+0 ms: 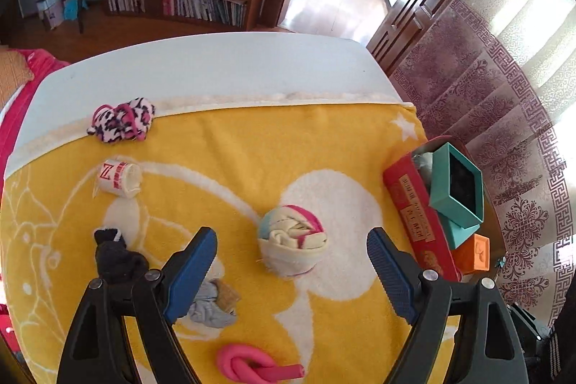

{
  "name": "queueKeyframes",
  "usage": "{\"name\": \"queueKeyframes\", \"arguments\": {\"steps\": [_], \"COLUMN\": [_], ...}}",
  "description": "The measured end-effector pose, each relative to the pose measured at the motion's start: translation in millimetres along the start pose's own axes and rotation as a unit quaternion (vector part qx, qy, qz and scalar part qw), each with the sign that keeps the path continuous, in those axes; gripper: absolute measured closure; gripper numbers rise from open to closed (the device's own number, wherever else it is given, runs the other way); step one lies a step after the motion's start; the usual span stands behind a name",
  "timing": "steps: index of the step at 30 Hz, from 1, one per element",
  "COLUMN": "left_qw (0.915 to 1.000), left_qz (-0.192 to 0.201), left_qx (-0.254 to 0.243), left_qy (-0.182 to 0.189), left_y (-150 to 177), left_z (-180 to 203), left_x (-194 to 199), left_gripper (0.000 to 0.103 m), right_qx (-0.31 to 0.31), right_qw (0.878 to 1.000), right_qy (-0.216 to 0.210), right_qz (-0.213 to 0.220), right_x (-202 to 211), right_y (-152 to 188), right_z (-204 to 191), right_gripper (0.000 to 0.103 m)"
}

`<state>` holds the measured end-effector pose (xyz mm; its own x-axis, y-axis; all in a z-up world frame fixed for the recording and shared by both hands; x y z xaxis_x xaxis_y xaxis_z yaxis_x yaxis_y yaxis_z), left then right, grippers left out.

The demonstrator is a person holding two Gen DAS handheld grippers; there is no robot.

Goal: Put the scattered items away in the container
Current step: 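Withdraw both grippers from the tin back over the remaining toys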

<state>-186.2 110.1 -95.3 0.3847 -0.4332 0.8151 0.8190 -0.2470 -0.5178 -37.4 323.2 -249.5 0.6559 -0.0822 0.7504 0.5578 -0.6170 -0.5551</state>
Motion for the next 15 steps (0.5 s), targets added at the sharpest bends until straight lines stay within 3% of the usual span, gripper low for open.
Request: {"name": "queueKeyframes", "arguments": {"steps": [7,15], "left_qw": [0.9972,0.9953], "left_qz": [-0.008,-0.023], "left_qx": [0.05,0.064], "left_qy": [-0.056,-0.068], "left_y": [24.6,43.6], "left_z": [-97.7,-150.4], "left_x": [19.6,20.0], "left_gripper": [0.016,0.016], "right_qx": [0.036,0.072], "right_qw": [0.999,0.995], "right_qy": [-0.025,-0.034], "right_qz": [-0.027,-0.052], "right_x": [-24.8,-48.4], "right_y": [13.9,31.8], "right_z": [-55.3,-105.3], "right_gripper": [0.032,0.032]}}
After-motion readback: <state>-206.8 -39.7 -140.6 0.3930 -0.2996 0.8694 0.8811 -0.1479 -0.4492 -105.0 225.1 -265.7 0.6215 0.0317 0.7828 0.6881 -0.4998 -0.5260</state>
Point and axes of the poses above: each gripper's, at about its wrist camera, not at the fingertips, and x roughly against the way its jaws point, z to its right, y to its underside, the point moved 4 cm from there along -x, roughly the way its jaws point, and after that the axes turned 10 degrees about z, right-handed, at the moved point
